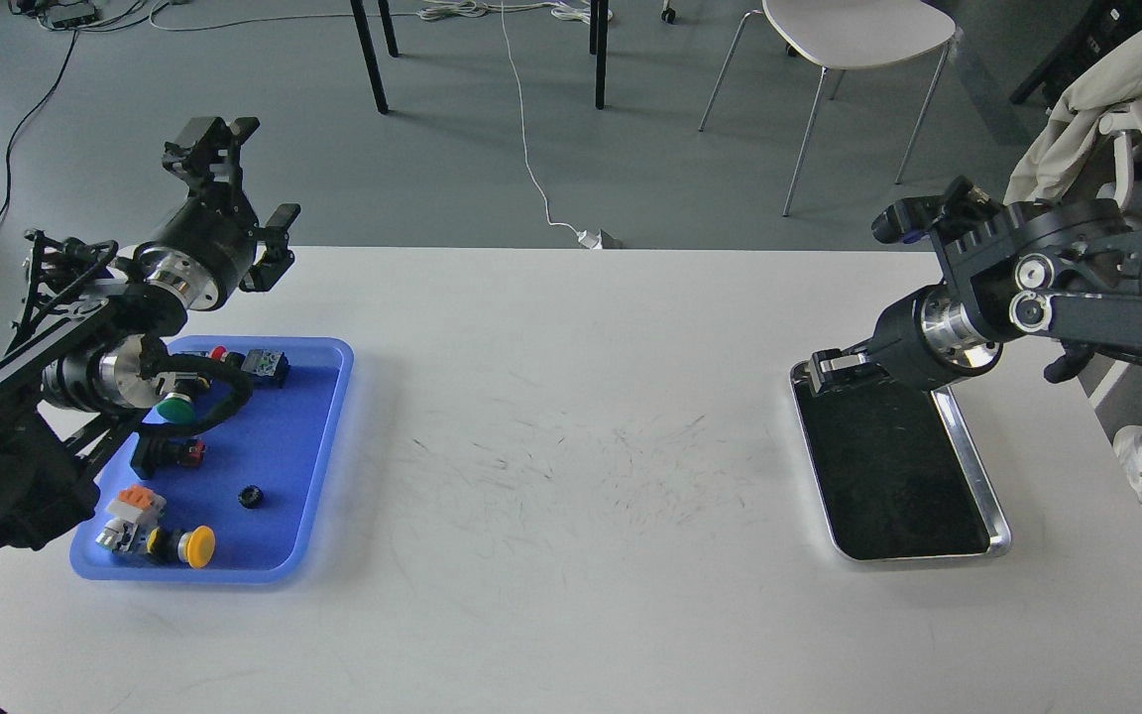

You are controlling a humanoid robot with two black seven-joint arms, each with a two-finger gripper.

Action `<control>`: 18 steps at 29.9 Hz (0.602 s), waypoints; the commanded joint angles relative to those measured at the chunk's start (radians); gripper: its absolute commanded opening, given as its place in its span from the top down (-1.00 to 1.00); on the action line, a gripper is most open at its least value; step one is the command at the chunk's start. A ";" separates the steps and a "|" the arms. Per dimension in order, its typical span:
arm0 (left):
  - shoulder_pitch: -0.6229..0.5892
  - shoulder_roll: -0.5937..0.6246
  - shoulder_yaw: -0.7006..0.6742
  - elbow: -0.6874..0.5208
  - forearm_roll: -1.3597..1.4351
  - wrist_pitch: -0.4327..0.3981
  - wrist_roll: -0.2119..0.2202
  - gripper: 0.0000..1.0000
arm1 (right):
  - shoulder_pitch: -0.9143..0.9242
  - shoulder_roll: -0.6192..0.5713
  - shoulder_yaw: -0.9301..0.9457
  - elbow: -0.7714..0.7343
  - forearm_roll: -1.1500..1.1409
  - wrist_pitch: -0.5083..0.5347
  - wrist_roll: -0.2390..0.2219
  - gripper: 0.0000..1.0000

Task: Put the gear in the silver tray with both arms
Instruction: 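Lower the gear into the silver tray and open the right gripper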

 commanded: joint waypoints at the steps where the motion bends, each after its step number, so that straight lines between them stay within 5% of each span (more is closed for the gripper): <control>1: -0.001 -0.001 0.000 0.000 0.000 0.003 0.000 -0.96 | -0.072 -0.062 0.028 -0.054 -0.053 -0.013 0.004 0.97; 10: -0.001 0.001 0.000 0.000 0.000 0.003 0.000 -0.96 | -0.304 0.042 0.187 -0.289 -0.067 -0.043 0.004 0.96; 18: -0.004 -0.001 0.000 0.000 0.000 0.003 0.000 -0.96 | -0.350 0.103 0.190 -0.289 -0.067 -0.045 0.003 0.94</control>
